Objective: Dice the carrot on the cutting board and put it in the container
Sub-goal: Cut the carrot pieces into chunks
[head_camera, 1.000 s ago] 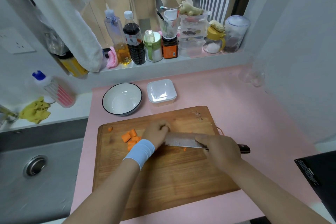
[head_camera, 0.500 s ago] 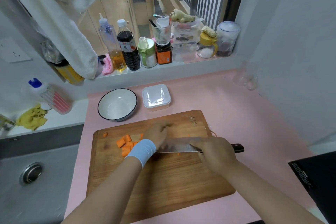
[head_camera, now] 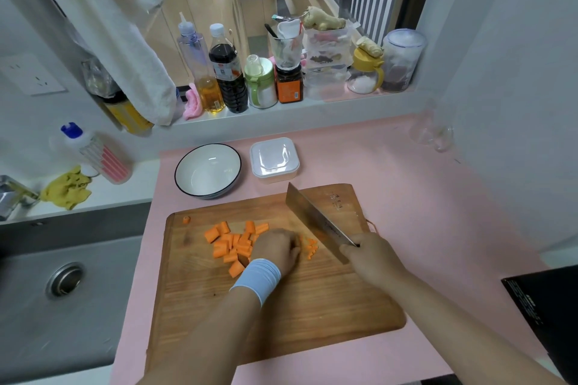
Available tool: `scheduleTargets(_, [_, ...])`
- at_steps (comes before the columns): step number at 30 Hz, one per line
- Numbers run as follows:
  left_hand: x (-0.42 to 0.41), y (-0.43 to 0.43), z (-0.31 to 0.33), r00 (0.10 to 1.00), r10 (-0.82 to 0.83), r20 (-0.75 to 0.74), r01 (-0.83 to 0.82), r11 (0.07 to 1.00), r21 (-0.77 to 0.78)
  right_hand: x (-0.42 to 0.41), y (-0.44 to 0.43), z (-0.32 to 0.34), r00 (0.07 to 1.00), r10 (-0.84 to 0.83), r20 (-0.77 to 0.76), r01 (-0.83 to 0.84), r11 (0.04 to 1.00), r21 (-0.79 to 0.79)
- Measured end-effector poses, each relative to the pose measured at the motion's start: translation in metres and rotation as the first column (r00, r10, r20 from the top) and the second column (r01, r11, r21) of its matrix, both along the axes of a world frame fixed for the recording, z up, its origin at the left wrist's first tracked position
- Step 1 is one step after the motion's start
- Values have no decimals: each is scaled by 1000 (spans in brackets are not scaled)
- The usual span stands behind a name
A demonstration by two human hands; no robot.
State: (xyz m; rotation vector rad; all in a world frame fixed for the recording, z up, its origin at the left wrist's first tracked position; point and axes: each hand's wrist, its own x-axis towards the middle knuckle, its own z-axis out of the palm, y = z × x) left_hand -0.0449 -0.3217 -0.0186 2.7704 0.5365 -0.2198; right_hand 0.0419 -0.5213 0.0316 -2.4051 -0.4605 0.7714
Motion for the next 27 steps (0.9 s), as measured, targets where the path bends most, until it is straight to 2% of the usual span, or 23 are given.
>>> scheduleTargets(3, [13, -10, 2, 998, 68, 1, -67, 986, -152, -3, -1, 7, 998, -22, -50, 24, 999, 39])
scheduleTargets(5, [17, -8, 7, 980, 187, 68, -172, 968, -182, -7, -1, 11, 995, -18, -94, 24, 998, 65])
scheduleTargets(9, [5, 23, 11, 854, 460, 243, -403, 881, -249, -23, 4, 12, 982, -9, -188, 31, 993, 112])
scheduleTargets(12, [-14, 38, 1, 877, 359, 319, -330, 933, -142, -39, 13, 7, 964, 5, -266, 28, 992, 121])
scheduleTargets(16, [-32, 36, -18, 941, 231, 246, -257, 963, 78, -45, 18, 5, 942, -66, -328, 111, 987, 119])
scheduleTargets(21, [-56, 48, -30, 964, 141, 224, -170, 979, 116, -23, 13, 6, 957, -165, -237, 187, 980, 73])
scheduleTargets(27, [-62, 69, -25, 971, 85, 226, -120, 982, 147, -21, 29, 13, 981, -144, -131, 151, 987, 46])
